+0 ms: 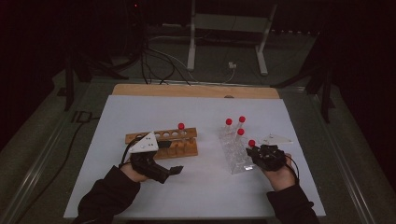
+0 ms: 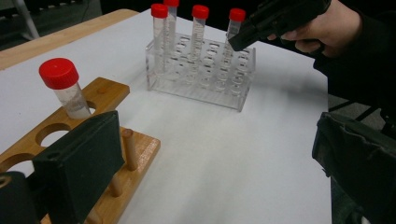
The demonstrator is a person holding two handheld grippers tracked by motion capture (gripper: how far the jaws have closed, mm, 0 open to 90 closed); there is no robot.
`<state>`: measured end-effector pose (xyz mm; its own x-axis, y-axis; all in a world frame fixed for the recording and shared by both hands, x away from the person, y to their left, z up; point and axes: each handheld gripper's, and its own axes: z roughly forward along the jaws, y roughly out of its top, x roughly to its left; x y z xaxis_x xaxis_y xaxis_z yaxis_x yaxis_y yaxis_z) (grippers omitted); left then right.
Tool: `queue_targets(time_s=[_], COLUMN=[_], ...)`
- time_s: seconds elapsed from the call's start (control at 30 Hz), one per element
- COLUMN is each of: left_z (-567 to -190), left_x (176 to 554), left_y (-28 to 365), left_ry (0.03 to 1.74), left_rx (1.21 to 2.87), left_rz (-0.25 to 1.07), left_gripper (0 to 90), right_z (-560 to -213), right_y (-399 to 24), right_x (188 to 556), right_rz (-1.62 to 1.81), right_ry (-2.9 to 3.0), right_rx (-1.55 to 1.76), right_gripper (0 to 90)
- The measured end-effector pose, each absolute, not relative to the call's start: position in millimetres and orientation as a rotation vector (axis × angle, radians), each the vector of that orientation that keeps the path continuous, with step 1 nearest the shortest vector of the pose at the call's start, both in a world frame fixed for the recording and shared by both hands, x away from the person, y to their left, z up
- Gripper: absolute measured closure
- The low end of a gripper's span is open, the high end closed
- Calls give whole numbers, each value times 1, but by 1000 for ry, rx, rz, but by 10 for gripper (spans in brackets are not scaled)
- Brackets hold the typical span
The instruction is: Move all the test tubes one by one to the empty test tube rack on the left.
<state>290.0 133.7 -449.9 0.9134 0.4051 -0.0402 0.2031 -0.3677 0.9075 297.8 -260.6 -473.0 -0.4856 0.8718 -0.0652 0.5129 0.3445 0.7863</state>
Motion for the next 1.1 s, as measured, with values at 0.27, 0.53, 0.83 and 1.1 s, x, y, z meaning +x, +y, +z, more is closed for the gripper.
queue_targets(time_s=[0.27, 0.53, 0.83, 1.1], left_z=[-450, -450, -450, -450], left_x=[290, 290, 290, 290], left_y=[133, 133, 133, 133], left_ry=[439, 437, 438, 436], left_rx=[1966, 1967, 1969, 1971], left_rz=[222, 223, 222, 218], left_gripper=[26, 27, 26, 27], right_z=[-469, -458, -446, -433], right_y=[-262, -264, -268, -270], right_x=[296, 291, 284, 276], right_rz=[1001, 1025, 1067, 1074], right_ry=[2125, 2099, 2067, 2032], right_rx=[1205, 1185, 1168, 1141], right_gripper=[746, 747, 747, 747])
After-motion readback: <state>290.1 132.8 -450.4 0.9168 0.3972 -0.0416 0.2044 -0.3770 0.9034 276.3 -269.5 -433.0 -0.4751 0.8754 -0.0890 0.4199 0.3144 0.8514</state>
